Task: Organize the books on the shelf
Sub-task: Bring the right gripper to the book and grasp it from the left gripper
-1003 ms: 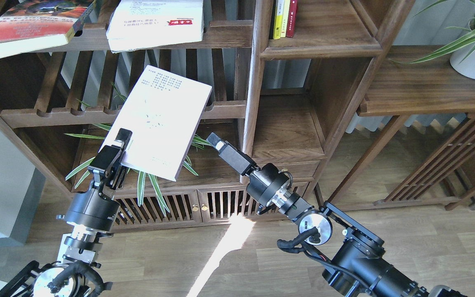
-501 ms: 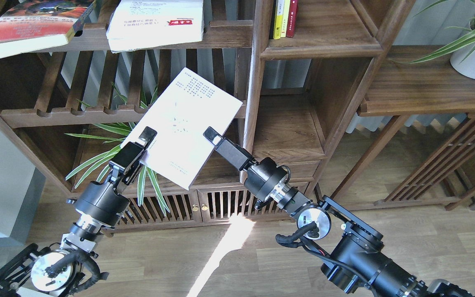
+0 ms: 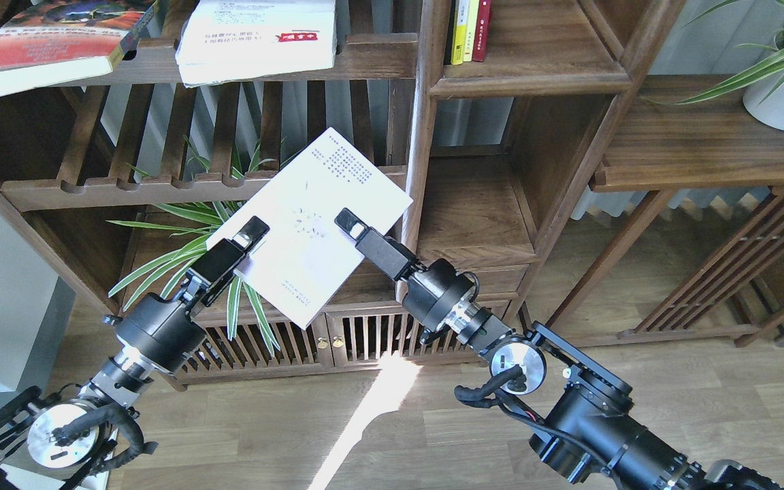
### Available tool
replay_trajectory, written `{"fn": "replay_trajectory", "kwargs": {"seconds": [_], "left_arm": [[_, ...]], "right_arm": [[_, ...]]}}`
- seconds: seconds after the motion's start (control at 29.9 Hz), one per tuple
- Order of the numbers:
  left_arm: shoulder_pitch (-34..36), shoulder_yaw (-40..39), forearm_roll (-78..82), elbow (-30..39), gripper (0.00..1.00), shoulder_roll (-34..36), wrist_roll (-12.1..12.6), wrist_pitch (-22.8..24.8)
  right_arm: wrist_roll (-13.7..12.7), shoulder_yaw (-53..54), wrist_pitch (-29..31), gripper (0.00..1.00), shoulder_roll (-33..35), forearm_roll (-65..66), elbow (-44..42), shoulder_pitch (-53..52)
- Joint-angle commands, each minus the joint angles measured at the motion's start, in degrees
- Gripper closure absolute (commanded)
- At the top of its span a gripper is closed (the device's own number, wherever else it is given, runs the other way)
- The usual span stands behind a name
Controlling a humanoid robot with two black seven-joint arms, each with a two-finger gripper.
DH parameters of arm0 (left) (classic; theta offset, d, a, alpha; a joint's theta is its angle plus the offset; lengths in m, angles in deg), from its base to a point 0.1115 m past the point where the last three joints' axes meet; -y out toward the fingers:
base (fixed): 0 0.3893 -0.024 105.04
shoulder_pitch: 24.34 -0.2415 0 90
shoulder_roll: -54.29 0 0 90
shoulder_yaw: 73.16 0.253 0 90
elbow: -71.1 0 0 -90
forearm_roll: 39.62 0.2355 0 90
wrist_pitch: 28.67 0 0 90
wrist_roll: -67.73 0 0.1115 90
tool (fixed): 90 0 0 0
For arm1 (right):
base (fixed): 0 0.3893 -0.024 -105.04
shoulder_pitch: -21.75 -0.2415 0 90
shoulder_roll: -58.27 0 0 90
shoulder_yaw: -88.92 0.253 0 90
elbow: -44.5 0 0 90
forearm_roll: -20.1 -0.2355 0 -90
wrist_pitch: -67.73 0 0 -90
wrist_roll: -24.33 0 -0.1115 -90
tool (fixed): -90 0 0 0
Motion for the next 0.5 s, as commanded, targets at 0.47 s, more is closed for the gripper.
{"fn": "replay_trajectory", "kwargs": {"seconds": [0.47], "left_arm": [[2.8,4.5,-0.2,-0.6,0.98,0.8,-0.1,0.0]], "right_arm": [[-0.4,-0.2,-0.1,0.0,0.0,0.0,0.0,-0.2]]}}
